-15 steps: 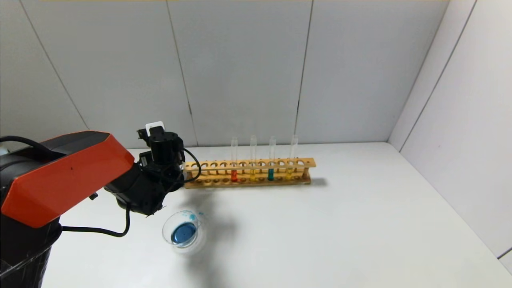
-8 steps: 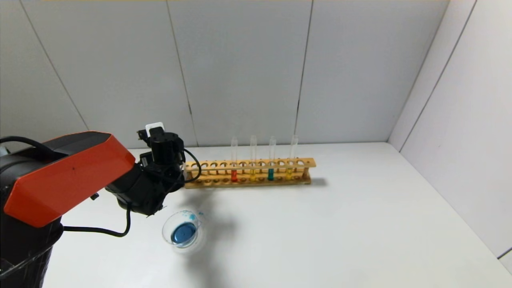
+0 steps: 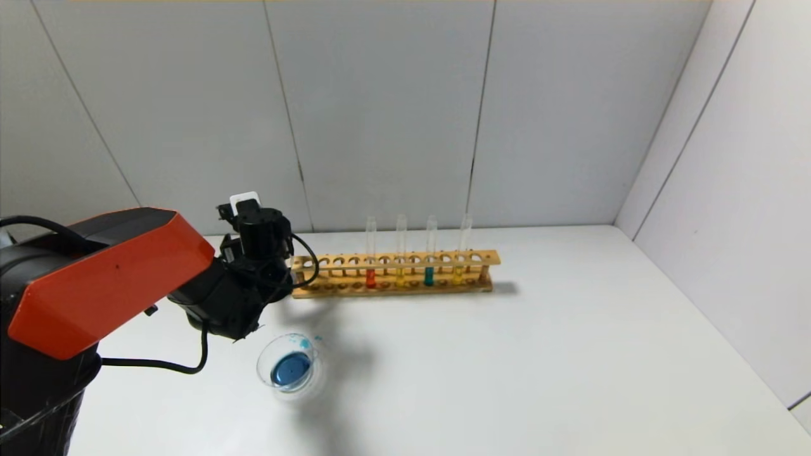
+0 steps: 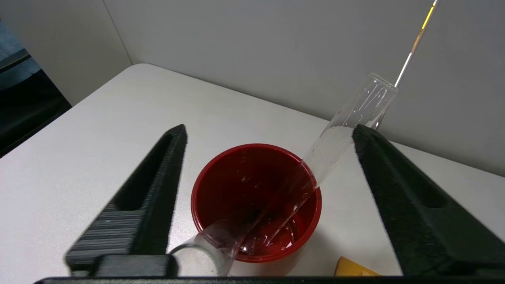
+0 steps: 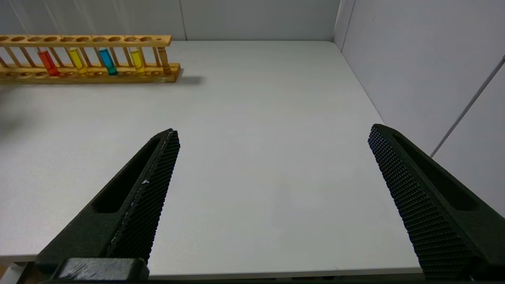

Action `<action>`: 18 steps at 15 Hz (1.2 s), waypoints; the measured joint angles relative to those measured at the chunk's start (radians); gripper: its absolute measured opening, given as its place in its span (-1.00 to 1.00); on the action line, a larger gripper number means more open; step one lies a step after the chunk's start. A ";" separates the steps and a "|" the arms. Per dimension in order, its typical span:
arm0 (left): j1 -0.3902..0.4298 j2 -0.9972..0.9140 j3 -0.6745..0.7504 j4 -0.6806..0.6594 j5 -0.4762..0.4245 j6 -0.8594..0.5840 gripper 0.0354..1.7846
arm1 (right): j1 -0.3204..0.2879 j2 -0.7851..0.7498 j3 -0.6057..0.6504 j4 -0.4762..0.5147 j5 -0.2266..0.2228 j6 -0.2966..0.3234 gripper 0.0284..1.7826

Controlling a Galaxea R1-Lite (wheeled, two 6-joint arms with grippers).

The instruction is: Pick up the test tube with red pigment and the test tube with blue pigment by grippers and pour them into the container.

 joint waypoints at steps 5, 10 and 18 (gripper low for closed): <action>-0.003 -0.089 0.009 -0.004 0.009 0.018 0.96 | 0.001 0.000 0.000 0.000 0.000 0.000 0.96; -0.003 -0.331 0.069 -0.003 0.011 0.136 0.96 | 0.001 0.000 0.000 0.000 0.000 0.000 0.96; 0.028 -1.070 0.492 0.172 -0.049 0.329 0.96 | 0.002 0.000 0.000 0.000 0.000 0.000 0.96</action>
